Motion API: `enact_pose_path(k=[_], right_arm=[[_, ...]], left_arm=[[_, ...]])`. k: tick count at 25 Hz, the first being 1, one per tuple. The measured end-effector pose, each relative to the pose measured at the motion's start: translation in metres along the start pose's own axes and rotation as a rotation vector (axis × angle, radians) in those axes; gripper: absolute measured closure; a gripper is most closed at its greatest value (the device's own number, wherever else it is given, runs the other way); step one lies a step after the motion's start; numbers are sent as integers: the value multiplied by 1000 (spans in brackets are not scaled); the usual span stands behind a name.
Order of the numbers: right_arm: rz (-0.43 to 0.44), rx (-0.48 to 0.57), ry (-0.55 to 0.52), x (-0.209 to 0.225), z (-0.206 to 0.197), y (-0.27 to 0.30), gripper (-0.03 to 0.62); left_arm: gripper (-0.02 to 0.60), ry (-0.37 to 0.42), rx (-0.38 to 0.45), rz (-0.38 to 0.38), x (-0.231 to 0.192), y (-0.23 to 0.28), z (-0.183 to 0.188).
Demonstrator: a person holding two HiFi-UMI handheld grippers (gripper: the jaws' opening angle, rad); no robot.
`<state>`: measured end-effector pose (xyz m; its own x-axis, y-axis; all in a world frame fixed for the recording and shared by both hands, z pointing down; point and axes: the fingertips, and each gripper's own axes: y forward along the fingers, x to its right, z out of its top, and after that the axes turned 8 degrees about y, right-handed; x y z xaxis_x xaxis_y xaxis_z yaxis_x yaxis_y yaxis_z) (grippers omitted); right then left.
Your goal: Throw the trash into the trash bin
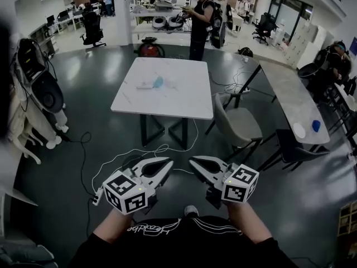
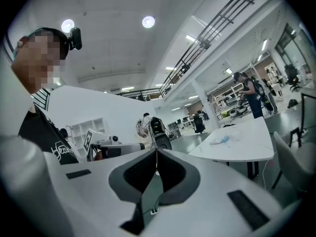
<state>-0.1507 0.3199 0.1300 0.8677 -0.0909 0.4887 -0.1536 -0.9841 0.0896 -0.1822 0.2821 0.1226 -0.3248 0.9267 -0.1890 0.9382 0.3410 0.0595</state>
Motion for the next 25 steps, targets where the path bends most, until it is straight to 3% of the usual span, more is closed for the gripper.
enact_pose_path(k=[12, 17, 25], right_arm=[[4, -11, 97, 115, 27, -29, 562], [2, 21, 86, 163, 64, -60, 562], [62, 8, 36, 180, 90, -56, 562]], left_arm=[[577, -74, -87, 58, -32, 110, -19], [577, -48, -70, 74, -35, 165, -4], [577, -8, -31, 124, -42, 187, 7]])
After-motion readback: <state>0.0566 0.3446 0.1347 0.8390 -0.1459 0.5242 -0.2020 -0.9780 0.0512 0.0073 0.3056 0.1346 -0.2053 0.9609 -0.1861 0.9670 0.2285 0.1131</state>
